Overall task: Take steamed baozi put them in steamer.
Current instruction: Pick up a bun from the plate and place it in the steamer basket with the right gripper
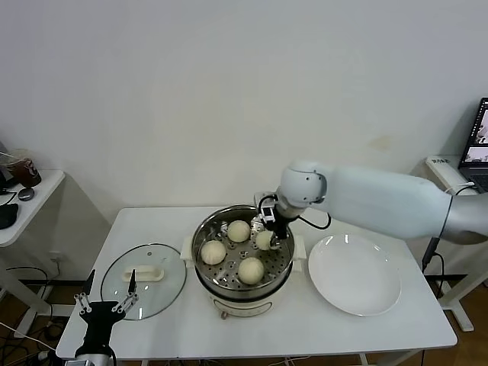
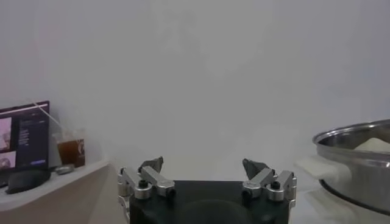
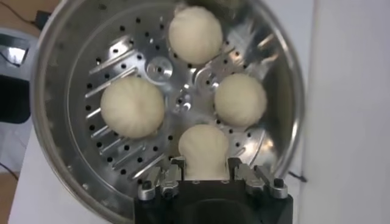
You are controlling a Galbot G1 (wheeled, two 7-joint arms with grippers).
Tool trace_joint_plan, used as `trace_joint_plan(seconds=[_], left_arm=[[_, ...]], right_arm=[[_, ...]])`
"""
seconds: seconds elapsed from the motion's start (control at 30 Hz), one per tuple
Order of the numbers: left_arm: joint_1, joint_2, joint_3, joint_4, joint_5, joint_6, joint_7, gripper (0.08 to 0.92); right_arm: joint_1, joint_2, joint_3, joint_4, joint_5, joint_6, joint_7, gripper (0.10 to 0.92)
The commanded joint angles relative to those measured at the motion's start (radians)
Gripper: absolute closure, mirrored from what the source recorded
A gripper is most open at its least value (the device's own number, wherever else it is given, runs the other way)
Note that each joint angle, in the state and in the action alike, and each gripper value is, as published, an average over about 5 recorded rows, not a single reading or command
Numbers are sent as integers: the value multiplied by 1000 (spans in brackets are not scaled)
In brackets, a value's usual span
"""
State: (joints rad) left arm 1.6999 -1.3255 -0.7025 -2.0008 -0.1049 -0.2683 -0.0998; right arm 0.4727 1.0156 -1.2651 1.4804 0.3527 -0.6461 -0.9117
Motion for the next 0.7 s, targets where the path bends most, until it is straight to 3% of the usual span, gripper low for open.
trace_joint_plan(seconds=[0.03,0.23,0.53,0.7], left_arm=[[1,1,-3,-1,0,-1,0,177],[5,1,-7,-2,0,-1,0,177],[0,2,-7,4,-1,-2,1,177],[-3,4,-7,7,-6,-4,0,177]], right_arm=[[-68,21,-2,-19,-59,-2,13,584],[-93,22,40,-34,-60,6,33,535],[-18,-74,102,85,-5,0,28,280],[-29,-194,206,196,45,7,73,207]])
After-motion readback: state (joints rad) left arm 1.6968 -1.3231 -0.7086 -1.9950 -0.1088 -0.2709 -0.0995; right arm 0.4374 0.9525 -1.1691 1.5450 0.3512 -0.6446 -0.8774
